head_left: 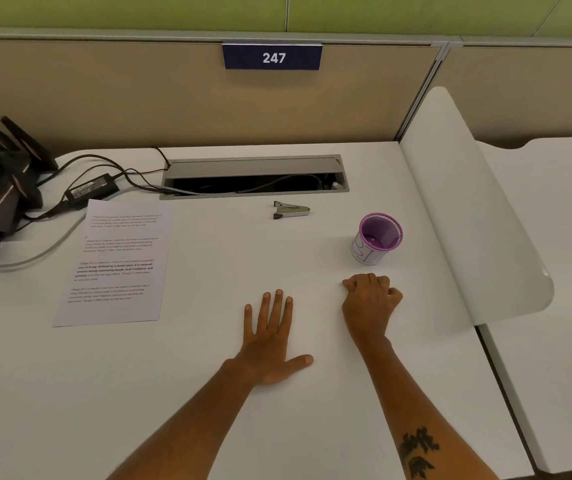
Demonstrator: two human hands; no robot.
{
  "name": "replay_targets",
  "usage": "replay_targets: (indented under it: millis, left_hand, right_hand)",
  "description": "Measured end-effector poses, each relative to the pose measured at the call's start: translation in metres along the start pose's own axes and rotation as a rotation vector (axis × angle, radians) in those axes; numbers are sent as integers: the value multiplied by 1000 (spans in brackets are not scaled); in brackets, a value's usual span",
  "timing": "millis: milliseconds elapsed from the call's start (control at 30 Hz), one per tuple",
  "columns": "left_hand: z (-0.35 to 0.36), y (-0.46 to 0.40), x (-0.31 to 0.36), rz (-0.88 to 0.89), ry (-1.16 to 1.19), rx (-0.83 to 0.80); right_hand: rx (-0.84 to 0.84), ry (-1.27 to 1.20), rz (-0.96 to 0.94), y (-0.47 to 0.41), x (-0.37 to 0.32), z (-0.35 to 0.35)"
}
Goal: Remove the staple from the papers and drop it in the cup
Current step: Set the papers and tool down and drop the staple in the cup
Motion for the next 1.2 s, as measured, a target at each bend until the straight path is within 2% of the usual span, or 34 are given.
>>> replay_targets:
  millis: [133,367,567,767,1200]
  left_hand:
    - [2,0,0,8,9,-9]
    - [3,0,0,11,20,-23]
    - [1,0,0,14,22,-24]
    - [2,0,-1,11,19,-31]
    - [3,-1,-1,11,16,-35]
  right_hand:
    - [35,-164,66,-3,10,-31]
    - [187,-334,52,-35,5,-102]
    - [117,-226,54,-87,3,-111]
    - [81,-152,41,-101,8,-108]
    - [65,-191,-16,-104,2,-114]
Point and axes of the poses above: each hand's wrist, its own y-axis away from the middle knuckle, its own z-axis out of the palm, x = y × z, the point moved 8 cm from there along -y, towards the middle knuckle, and after that the axes turned 4 degrees about -x, right-handed, at the moved point
